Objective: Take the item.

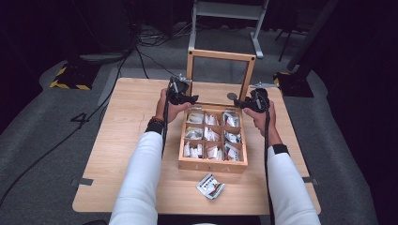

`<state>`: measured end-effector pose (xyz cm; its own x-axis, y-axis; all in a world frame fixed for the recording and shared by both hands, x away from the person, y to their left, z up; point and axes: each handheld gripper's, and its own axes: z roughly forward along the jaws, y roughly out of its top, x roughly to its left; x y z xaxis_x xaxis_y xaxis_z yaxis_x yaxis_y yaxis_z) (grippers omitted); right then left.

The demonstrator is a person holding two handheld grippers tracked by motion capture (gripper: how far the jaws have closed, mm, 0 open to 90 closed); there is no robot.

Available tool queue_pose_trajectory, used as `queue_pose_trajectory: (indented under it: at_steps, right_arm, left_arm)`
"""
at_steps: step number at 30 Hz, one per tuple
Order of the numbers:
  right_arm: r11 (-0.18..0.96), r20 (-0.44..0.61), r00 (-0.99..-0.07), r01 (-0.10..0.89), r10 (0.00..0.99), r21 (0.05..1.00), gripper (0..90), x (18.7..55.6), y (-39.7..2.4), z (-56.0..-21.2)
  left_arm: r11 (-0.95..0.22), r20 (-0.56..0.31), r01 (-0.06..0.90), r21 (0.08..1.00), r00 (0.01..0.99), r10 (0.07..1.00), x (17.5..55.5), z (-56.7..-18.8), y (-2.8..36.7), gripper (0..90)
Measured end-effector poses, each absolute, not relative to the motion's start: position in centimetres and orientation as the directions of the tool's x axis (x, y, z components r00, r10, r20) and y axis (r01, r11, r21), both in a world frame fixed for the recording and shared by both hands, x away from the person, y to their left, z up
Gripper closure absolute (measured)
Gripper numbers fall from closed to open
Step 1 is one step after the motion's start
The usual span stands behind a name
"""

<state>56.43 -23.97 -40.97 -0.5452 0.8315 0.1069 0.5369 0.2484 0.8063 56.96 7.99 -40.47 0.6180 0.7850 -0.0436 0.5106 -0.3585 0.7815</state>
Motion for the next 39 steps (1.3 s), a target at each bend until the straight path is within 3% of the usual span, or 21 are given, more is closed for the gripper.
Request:
queue_pose_trajectory:
  at_steps: [39]
  right_arm:
    - [0.221, 0.082, -0.576, 0.436, 0.813, 0.872, 56.1, 53.5, -24.9, -37.3]
  left_arm:
    - [-0.301, 0.013, 0.345, 0.889, 0.639, 0.769, 52.9, -35.9, 9.8, 58.8]
